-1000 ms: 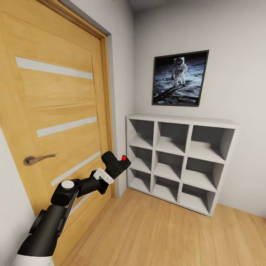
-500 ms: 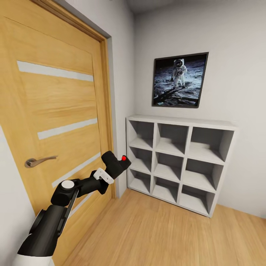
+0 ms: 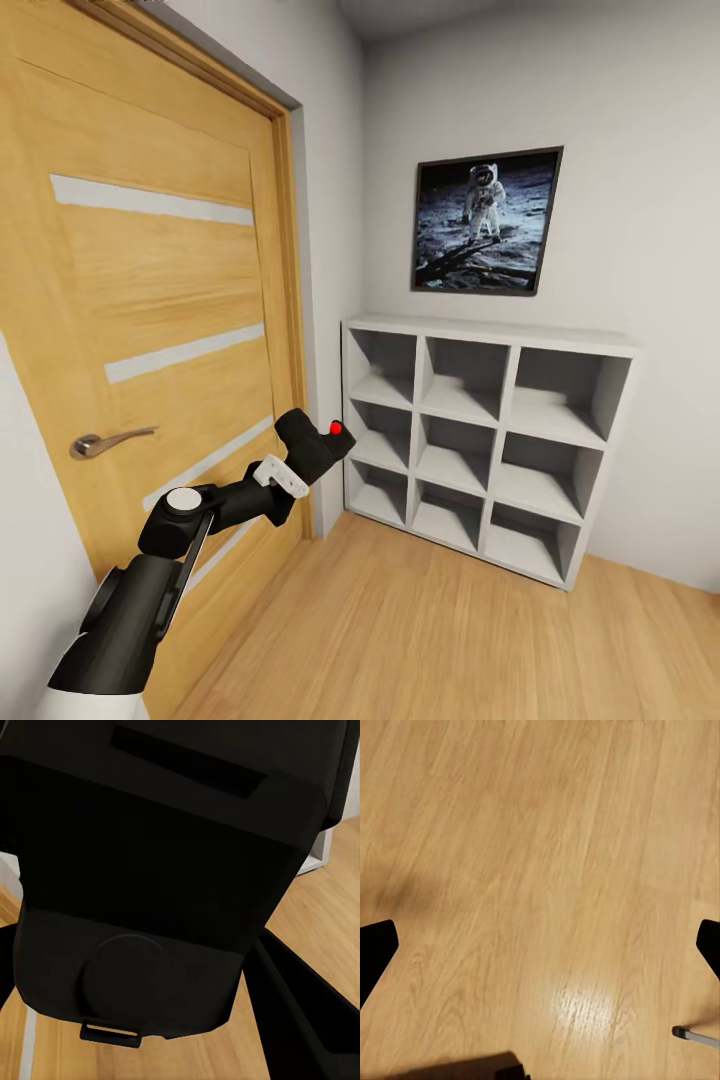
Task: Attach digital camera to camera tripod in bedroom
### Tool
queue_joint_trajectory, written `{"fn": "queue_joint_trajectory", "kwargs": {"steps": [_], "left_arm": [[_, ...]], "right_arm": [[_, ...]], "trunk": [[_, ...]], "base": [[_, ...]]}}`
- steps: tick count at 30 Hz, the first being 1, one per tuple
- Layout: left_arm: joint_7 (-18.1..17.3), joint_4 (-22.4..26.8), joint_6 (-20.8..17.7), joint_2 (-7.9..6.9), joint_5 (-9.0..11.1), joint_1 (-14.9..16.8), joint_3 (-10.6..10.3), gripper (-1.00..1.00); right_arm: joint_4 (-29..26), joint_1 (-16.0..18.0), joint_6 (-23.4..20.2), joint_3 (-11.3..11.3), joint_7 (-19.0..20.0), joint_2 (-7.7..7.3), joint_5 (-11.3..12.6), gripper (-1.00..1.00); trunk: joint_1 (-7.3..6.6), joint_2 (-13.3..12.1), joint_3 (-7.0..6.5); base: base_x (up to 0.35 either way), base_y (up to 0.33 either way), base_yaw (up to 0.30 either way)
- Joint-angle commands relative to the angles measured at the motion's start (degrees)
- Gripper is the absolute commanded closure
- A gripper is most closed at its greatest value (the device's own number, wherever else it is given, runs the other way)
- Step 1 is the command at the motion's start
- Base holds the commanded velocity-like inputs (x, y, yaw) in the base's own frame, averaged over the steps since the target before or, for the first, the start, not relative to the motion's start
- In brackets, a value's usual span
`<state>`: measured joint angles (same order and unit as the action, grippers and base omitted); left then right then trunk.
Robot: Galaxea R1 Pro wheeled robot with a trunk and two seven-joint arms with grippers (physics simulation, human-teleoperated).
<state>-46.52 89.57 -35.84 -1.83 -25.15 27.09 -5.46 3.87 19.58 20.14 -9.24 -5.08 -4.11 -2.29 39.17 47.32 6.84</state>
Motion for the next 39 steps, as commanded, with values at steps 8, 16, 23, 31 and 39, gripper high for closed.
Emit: {"fn": "queue_joint_trajectory", "kwargs": {"steps": [8,16,23,31,39], "left_arm": [[-0.4,0.1,-0.2,-0.02,-0.4,0.1,-0.1,1.00],[-0.4,0.1,-0.3,-0.02,-0.4,0.1,0.0,1.00],[-0.4,0.3,-0.2,-0.02,-0.4,0.1,0.0,1.00],[-0.4,0.3,-0.3,0.70,-0.4,0.1,-0.1,1.00],[-0.4,0.3,-0.3,0.93,-0.4,0.1,-0.1,1.00]], "right_arm": [[0.3,0.1,0.4,-0.3,-0.1,-0.02,-0.3,-1.00],[0.3,0.1,0.4,-0.3,-0.1,-0.02,-0.3,-1.00],[0.3,0.1,0.4,-0.3,0.0,-0.02,-0.3,-1.00],[0.3,0.1,0.6,-0.3,0.0,0.05,-0.3,-1.00],[0.3,0.1,0.5,-0.3,0.0,0.07,-0.3,-1.00]], "trunk": [[-1.75,-3.1,-1.35],[-3.51,-6.4,-2.78],[-5.04,-9.2,-4.04],[-6.80,-12.4,-5.48],[-8.56,-15.6,-6.91]], "base": [[0.000,0.000,0.000],[0.000,0.000,0.000],[0.000,0.000,0.000],[0.000,0.000,0.000],[0.000,0.000,0.000]]}}
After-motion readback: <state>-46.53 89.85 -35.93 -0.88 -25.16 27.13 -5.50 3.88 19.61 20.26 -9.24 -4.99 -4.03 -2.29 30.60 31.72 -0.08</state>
